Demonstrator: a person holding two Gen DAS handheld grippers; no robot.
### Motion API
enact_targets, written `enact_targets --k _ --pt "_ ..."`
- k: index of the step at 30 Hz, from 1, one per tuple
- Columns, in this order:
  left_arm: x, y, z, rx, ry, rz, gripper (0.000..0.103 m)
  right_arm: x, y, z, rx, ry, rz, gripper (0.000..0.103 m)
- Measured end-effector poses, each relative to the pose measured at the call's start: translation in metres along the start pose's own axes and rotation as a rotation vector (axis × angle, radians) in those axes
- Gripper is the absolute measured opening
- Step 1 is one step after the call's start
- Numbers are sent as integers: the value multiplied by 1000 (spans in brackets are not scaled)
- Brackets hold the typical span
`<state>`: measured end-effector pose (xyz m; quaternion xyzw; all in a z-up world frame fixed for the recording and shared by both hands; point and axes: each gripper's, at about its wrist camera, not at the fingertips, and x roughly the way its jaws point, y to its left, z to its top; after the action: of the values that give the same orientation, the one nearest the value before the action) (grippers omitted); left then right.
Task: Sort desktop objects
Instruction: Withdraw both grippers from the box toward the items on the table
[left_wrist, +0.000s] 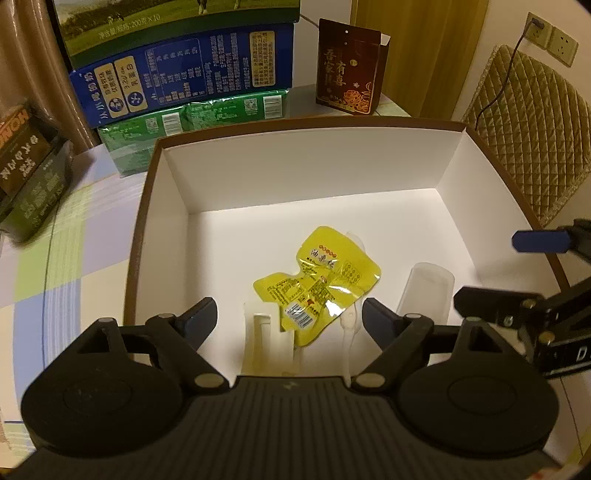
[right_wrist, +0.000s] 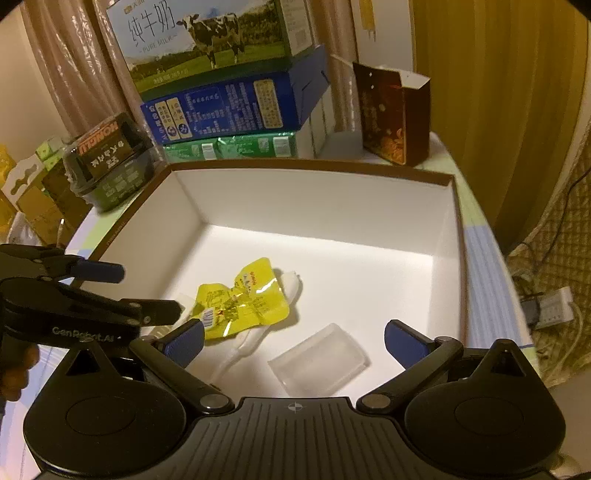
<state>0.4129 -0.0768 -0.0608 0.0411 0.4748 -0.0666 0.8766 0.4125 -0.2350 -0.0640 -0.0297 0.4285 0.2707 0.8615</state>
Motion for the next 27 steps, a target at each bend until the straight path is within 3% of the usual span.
enact_targets --k 16,27 --pt "-45 3 -21 8 -54 50 95 -36 11 -17 -3 -37 -63 101" --pt "-81 15 -44 -10 -93 51 96 -68 28 -30 -13 -66 -66 101"
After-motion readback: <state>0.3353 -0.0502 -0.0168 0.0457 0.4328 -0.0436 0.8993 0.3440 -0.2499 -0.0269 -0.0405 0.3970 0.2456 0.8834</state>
